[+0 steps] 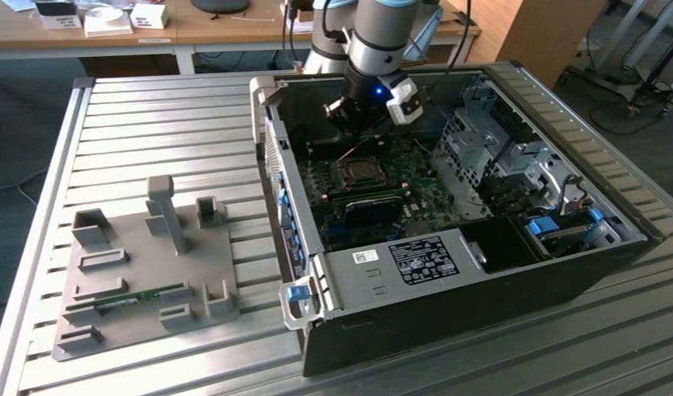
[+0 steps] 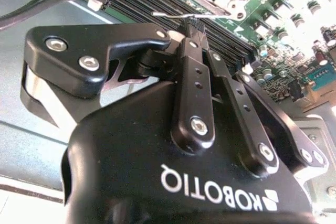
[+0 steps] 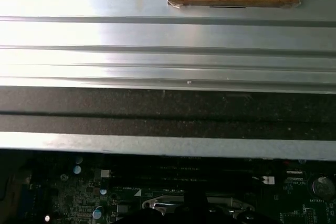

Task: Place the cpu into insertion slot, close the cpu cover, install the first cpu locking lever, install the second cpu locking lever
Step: 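Install the first cpu locking lever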

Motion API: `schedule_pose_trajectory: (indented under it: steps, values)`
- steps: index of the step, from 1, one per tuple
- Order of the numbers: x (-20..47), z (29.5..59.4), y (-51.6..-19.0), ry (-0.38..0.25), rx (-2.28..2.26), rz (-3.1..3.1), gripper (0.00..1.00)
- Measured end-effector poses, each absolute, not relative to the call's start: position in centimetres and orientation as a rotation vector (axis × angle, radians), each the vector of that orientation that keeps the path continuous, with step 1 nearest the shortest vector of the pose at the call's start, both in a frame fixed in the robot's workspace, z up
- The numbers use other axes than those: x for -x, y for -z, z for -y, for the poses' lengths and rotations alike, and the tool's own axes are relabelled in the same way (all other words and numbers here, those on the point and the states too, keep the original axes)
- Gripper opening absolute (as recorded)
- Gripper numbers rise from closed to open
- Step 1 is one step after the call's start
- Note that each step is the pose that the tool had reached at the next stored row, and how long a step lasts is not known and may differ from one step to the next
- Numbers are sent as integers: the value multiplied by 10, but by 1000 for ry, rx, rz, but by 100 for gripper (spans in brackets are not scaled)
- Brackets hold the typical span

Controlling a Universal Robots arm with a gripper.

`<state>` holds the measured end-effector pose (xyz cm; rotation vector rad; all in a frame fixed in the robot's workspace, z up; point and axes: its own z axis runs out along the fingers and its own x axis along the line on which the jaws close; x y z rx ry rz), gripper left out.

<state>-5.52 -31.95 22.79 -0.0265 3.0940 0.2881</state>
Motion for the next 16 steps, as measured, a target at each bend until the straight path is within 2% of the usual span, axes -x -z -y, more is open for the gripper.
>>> schedule_pose_trajectory:
  steps: [16]
  values:
    - [54,320,-226,-287,26,-3094,10]
